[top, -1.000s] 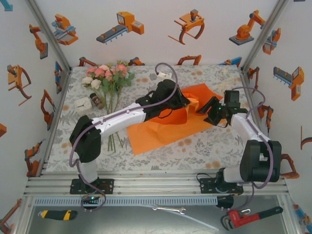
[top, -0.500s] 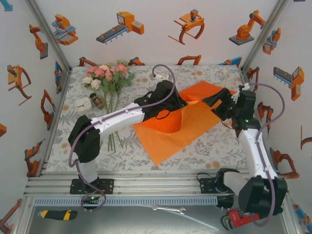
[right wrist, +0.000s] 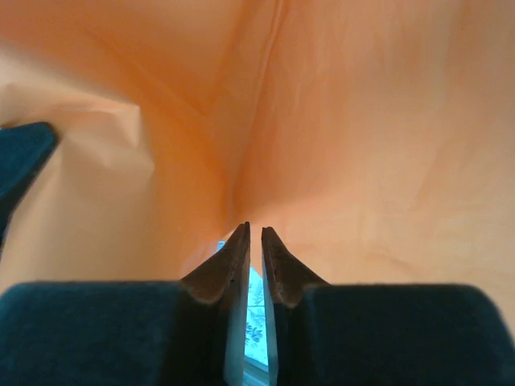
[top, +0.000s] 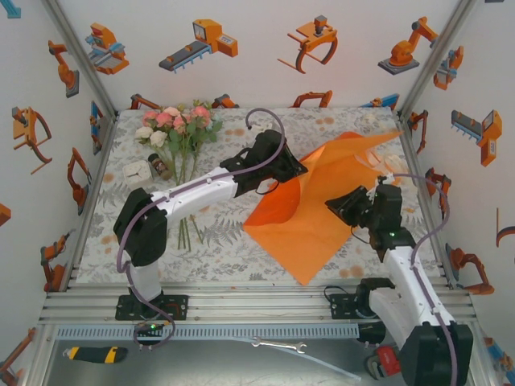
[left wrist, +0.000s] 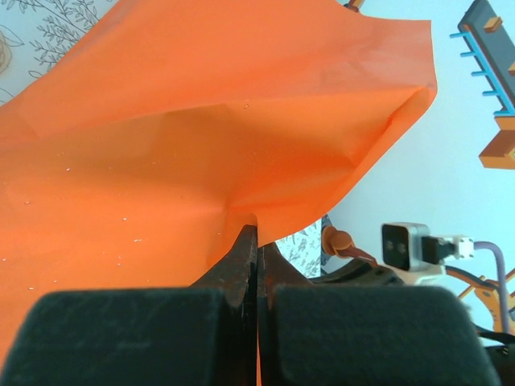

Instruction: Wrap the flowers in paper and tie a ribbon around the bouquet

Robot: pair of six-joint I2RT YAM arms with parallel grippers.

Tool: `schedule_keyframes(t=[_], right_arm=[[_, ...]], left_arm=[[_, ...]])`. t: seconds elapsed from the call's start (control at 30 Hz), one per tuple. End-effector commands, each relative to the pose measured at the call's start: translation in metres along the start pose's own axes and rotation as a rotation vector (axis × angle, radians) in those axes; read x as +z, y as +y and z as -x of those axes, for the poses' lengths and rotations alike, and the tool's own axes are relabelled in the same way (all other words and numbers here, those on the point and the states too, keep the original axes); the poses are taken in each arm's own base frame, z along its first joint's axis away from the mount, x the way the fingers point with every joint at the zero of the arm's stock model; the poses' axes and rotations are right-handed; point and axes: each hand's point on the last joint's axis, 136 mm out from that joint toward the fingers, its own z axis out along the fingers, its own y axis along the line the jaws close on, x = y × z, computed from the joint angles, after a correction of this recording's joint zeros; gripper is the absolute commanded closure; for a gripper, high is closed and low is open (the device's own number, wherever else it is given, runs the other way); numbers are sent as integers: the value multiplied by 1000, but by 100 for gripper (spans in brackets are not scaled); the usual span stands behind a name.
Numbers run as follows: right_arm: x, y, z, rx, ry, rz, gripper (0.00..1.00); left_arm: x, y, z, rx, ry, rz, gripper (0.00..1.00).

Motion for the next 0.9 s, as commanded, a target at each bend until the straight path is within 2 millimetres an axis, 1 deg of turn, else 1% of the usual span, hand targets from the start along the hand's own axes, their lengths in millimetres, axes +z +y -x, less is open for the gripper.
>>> schedule_keyframes(t=[0.0,0.07,0.13,0.2,0.27,0.33,0.4,0.47,0.5,0.67,0.73,0.77,0.83,0.87], right_arm=[[32,-10,10,26,-17,-21,99],[56,-24,7,52,27,-61,100],[72,-46,4,80,57,-139,100],[81,-66,3,91,61,-213,100],[83,-81,3,97,55,-276,100],[80,-96,3,104,40,-341,100],[73,-113,-1,112,33,-422,100],[62,-130,-4,118,32,-510,100],[58,-136,-4,116,29,-535,100],[44,-142,-1,108,36,-559,100],[42,-139,0,100,49,-552,100],[43,-136,-1,97,58,-539,100],[46,-133,-5,107,82,-515,100],[47,-132,-7,114,92,-507,100]], left_arm=[[-2,-6,3,-65,3,-38,100],[-6,-8,4,-72,-3,-46,100],[-12,-6,8,-69,-17,-37,100],[-18,-1,15,-67,-35,-27,100],[-24,10,25,-66,-54,-1,100],[-29,25,39,-70,-70,30,100],[-34,41,55,-67,-91,61,100],[-38,61,75,-62,-110,97,100],[-40,72,83,-57,-118,120,100],[-57,140,133,-32,-183,253,100],[-59,162,150,6,-184,298,95],[-56,169,158,39,-172,303,94],[-49,179,172,93,-148,290,91],[-45,183,179,121,-136,281,85]])
